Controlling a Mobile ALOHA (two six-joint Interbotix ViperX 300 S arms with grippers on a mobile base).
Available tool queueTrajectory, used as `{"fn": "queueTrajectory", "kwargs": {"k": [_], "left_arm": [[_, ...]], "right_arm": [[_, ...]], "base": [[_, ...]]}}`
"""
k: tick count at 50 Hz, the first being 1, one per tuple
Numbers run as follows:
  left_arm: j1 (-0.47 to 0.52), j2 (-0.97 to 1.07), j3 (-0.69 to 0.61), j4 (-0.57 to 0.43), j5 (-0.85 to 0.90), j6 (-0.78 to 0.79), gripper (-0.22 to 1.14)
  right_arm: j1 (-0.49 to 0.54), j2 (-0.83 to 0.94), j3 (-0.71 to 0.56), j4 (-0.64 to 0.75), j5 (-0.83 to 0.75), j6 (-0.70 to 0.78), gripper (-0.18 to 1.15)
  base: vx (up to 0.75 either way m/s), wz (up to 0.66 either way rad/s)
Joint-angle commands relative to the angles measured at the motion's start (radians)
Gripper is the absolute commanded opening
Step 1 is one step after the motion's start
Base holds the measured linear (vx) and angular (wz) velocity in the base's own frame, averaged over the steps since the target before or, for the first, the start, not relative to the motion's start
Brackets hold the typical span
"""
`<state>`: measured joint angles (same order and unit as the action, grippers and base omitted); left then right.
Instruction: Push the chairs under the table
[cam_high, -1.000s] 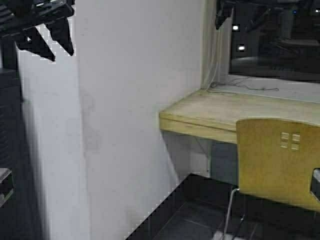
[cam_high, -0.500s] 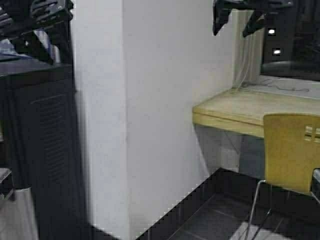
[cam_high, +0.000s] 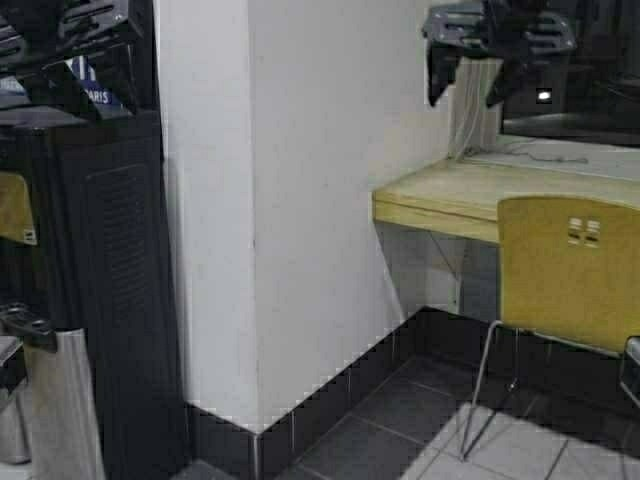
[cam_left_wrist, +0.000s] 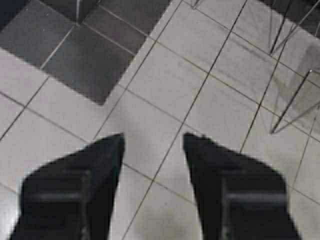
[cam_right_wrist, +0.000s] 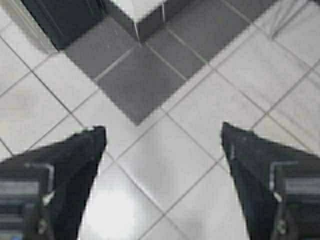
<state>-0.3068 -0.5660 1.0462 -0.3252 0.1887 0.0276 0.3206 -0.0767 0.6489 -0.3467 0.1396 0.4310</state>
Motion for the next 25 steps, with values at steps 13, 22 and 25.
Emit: {"fn": "queueTrajectory", "kwargs": {"k": [13,22,25], "left_arm": [[0.003,0.023,-0.031,0.005,-0.012,0.002,0.79],[0.003,0.037,-0.044,-0.002,-0.014,-0.006,0.79],[0.003,0.044,-0.043,-0.008,-0.017,-0.009,0.79]], "right_arm": [[0.000,-0.015,0.018,-0.002,0.003,-0.002,1.00],[-0.009,-0.005,0.014,-0.003,0.005,-0.009,1.00],[-0.009,-0.005,0.006,-0.003,0.011,-0.012,1.00]], "base": [[-0.33,-0.02],[-0.32,-0.15],[-0.33,-0.13]]}}
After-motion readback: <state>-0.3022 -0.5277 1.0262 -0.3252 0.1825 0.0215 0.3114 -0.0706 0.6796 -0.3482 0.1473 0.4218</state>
